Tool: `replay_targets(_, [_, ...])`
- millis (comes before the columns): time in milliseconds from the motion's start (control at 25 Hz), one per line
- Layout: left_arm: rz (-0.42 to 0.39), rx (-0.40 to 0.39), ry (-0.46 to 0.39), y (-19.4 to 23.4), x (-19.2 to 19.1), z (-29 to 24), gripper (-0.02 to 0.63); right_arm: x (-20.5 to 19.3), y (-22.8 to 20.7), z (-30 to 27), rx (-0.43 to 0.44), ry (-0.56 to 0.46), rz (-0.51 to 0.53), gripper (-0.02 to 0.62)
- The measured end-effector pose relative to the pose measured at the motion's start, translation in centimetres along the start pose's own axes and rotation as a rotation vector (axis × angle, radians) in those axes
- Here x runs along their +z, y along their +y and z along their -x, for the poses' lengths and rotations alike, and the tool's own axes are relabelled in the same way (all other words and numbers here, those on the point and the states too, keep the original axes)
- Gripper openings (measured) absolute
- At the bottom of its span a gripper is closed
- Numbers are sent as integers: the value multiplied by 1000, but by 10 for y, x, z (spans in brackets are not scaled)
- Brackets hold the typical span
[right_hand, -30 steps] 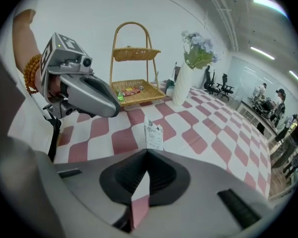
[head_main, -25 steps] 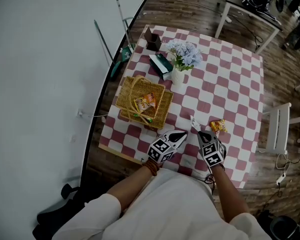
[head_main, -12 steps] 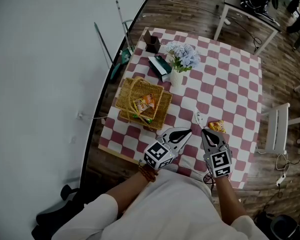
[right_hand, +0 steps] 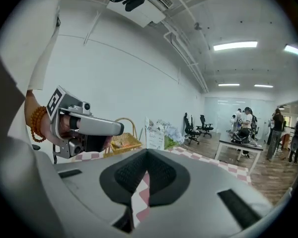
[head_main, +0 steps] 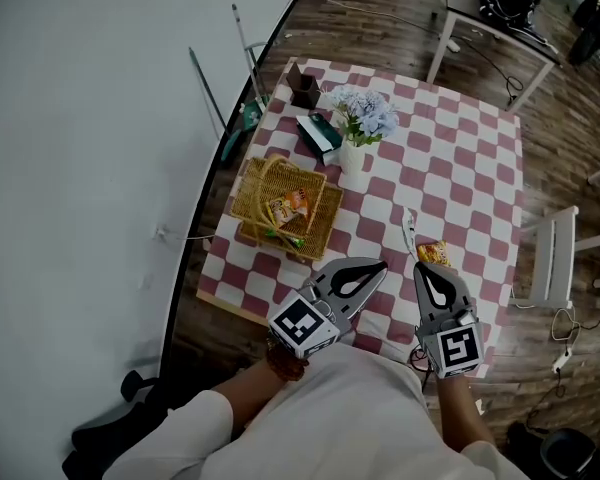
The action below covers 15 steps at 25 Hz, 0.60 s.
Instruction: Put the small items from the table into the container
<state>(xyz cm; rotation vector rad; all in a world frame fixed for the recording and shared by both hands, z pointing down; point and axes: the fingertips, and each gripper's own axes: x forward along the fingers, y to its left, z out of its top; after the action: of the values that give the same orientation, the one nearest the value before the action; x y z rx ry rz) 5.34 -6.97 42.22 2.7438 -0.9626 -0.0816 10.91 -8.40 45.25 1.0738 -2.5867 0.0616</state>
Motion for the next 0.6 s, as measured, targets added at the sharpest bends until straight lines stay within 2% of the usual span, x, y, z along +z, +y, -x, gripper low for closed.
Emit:
replay_targets(400, [23, -16, -47, -20, 39, 2, 15, 43, 6, 30, -22, -86, 34, 18])
replay_targets(600, [20, -17, -58, -25, 47, 4, 15, 67, 3, 38, -52, -185, 2, 18])
